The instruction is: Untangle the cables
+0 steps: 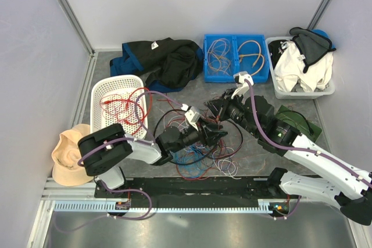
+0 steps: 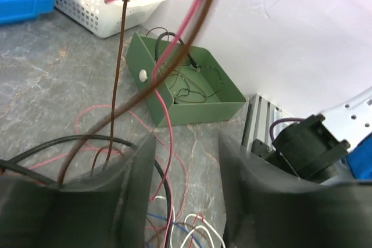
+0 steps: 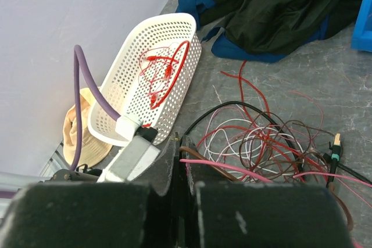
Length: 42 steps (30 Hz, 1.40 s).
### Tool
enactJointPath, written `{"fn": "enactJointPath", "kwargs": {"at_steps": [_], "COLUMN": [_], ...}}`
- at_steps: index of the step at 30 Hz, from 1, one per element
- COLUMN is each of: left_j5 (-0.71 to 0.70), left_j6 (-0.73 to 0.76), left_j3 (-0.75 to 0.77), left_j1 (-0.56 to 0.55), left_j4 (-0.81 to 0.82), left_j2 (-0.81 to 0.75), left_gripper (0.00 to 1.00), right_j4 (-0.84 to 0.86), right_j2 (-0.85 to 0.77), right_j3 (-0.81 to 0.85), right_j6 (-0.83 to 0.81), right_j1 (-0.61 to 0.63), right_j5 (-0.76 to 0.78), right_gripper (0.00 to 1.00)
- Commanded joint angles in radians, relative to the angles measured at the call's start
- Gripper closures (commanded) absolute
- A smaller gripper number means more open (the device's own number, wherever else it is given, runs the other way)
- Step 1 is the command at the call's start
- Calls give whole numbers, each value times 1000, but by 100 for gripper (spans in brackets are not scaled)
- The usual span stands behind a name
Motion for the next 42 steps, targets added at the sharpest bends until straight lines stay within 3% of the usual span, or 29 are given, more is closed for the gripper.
{"fn": "enactJointPath", "kwargs": {"at_steps": [1, 3, 5, 6, 7, 9, 10, 11, 13, 15, 21, 25, 30, 34, 37, 42], "left_j5": [-6, -4, -29, -44, -93, -174, -203, -228, -260, -263, -286, -375, -490, -575, -676, -904], "left_j6": [42, 34, 24, 19, 10, -7, -7, 11, 47, 86, 133, 211, 290, 399, 477, 636], "left_j3": [45, 34, 0, -9, -12, 58, 118, 247, 383, 454, 770, 975, 1236, 1599, 1788, 1820], "left_j1": [-3, -3, -3, -3, -3, -3, -2, -2, -2, -2, 3, 7, 26, 34, 37, 61], "left_j4": [254, 245, 195, 155, 70, -394, -595, -943, -1139, -1351, -1738, -1859, -1951, -2068, -2109, -1995], "left_j2": [40, 22, -20, -50, -148, -275, -367, -400, -452, -477, -463, -428, -361, -240, -160, -169], "left_gripper": [77, 98, 98, 98, 98, 98, 98, 98, 98, 98, 98, 98, 98, 98, 98, 98], "right_j4": [39, 26, 4, -7, -22, -82, -103, -138, -186, -215, -232, -195, -172, -159, -155, -143], "right_j2": [-12, -23, -37, -42, -45, -55, -63, -78, -107, -126, -219, -299, -367, -384, -396, -425], "right_j3": [17, 20, 26, 31, 35, 63, 80, 86, 104, 114, 74, 13, -57, -103, -124, -159], "right_j6": [15, 9, -10, -20, -37, -54, -79, -90, -129, -148, -149, -136, -116, -97, -91, -96], "right_j1": [3, 3, 3, 3, 3, 5, 3, 3, 5, 3, 3, 3, 5, 3, 3, 3], "right_j5": [-8, -2, 21, 31, 41, 99, 119, 170, 222, 287, 341, 302, 290, 259, 253, 249], "right_gripper": [100, 100, 100, 91, 61, 35, 29, 25, 8, 2, 2, 2, 2, 2, 2, 2]}}
